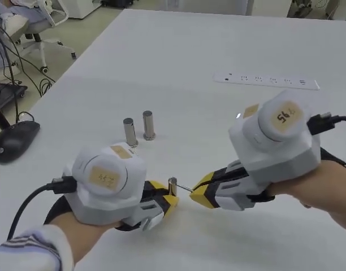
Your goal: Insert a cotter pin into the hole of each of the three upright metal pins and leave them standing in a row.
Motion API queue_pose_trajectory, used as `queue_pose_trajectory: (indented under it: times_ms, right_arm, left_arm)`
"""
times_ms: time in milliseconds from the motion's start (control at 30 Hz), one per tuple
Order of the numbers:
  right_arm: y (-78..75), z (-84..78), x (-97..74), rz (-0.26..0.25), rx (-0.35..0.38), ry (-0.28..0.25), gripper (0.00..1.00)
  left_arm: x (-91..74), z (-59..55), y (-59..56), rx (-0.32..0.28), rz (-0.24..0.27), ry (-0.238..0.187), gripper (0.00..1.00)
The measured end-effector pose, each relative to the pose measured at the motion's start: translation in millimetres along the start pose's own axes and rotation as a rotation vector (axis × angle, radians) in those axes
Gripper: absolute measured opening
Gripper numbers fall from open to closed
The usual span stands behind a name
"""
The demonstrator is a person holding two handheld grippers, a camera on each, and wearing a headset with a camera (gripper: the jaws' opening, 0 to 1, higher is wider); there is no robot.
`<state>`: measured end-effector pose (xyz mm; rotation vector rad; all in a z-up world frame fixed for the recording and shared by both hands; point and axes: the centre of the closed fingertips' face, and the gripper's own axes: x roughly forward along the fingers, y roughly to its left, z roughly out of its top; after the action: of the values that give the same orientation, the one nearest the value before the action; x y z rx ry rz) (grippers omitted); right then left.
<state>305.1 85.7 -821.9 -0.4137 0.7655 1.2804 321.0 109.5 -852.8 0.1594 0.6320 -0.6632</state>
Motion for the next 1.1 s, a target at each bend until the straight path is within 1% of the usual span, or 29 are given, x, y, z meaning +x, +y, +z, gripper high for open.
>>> queue_pose_trajectory:
  times_ms: [200, 300, 600, 1100]
  right_arm:
    - [0.6, -1.1, 1.0, -0.001, -0.002, 0.011, 0.02]
    - [0.2, -1.3, 1.3, -0.004, -0.007, 0.019, 0.02]
    - [-1.2, -0.2, 2.4, 0.006, -0.053, 0.057, 0.02]
    - [-2.6, 2.9, 6.8, 0.025, -0.112, 0.07, 0.02]
  left_arm:
    - [-0.9, -0.5, -1.2, 0.009, -0.001, 0.008, 0.08]
    - [-1.5, -0.6, -1.4, 0.002, -0.004, 0.014, 0.08]
    - [-3.5, -0.3, -3.7, 0.019, -0.003, 0.017, 0.08]
    - [-4.9, 0.1, -3.1, 0.011, 0.002, 0.016, 0.07]
